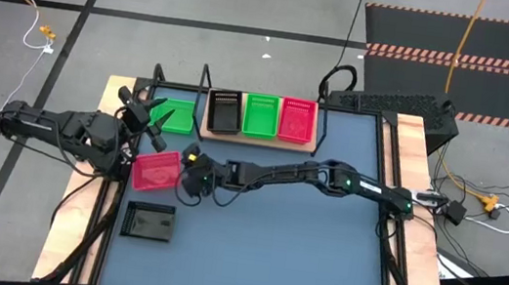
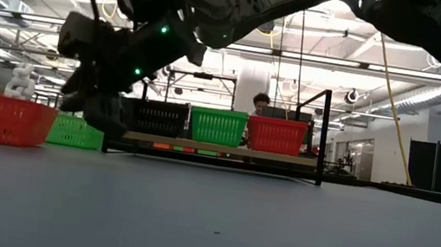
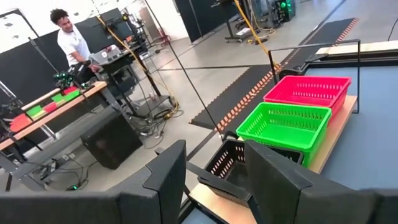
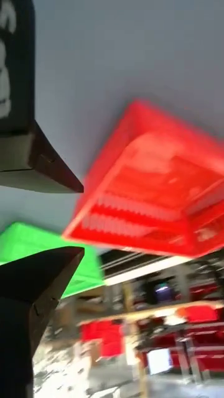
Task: Stack baskets on shelf by color
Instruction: Stack the red bin on top of the red bin on the shelf
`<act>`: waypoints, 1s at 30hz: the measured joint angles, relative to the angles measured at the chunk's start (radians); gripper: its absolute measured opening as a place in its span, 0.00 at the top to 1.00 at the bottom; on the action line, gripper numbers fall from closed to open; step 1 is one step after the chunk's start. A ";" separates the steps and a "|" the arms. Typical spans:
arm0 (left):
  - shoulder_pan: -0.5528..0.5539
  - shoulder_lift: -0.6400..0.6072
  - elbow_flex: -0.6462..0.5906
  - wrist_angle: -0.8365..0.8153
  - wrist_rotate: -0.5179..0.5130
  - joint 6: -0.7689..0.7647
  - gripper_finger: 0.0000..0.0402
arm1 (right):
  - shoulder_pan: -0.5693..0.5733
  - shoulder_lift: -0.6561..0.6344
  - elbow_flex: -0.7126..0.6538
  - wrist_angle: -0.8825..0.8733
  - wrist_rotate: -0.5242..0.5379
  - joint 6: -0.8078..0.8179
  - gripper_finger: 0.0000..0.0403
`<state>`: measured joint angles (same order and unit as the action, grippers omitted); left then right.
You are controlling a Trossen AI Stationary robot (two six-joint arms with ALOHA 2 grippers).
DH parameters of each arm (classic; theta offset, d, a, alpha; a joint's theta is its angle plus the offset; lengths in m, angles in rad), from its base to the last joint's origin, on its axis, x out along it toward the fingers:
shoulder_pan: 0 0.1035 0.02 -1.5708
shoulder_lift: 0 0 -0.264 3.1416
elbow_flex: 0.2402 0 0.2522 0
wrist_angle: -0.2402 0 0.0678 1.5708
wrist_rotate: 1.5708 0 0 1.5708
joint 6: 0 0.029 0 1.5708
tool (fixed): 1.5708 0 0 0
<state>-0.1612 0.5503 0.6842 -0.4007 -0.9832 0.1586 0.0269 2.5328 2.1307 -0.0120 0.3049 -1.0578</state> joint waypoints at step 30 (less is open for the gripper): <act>0.000 0.047 0.000 0.002 0.044 -0.075 0.58 | -0.007 0.047 -0.060 0.119 -0.213 -0.165 0.82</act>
<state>-0.1612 0.5973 0.6838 -0.3988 -0.9390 0.0840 0.0202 2.5797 2.0705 0.1073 0.0918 -1.2230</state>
